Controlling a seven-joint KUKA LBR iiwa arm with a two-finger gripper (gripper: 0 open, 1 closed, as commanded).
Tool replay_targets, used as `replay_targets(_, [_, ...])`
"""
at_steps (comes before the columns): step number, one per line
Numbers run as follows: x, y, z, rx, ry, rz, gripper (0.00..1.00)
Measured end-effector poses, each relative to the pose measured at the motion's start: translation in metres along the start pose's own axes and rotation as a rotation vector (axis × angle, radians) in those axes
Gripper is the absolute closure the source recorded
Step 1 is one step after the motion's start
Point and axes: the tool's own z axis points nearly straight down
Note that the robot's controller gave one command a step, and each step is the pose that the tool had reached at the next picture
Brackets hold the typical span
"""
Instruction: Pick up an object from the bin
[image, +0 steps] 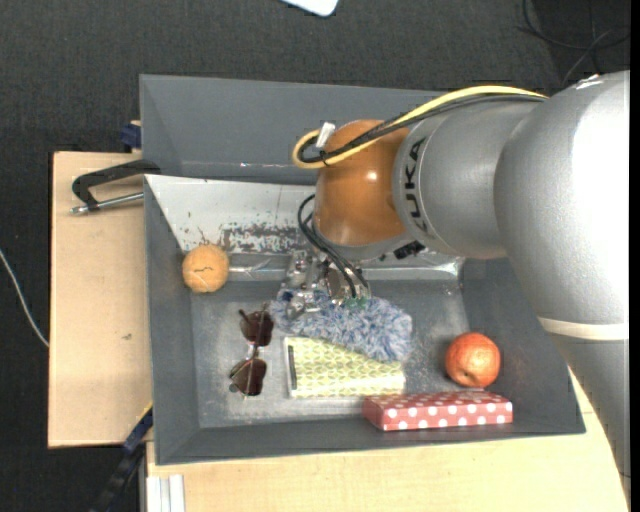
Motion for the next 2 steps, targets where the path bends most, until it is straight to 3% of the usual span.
replay_targets(1, [0.015, 0.002, -0.042, 0.005, 0.01, -0.003, 1.0])
replay_targets(2, [-0.003, 0.01, -0.076, 0.005, -0.002, -0.054, 1.0])
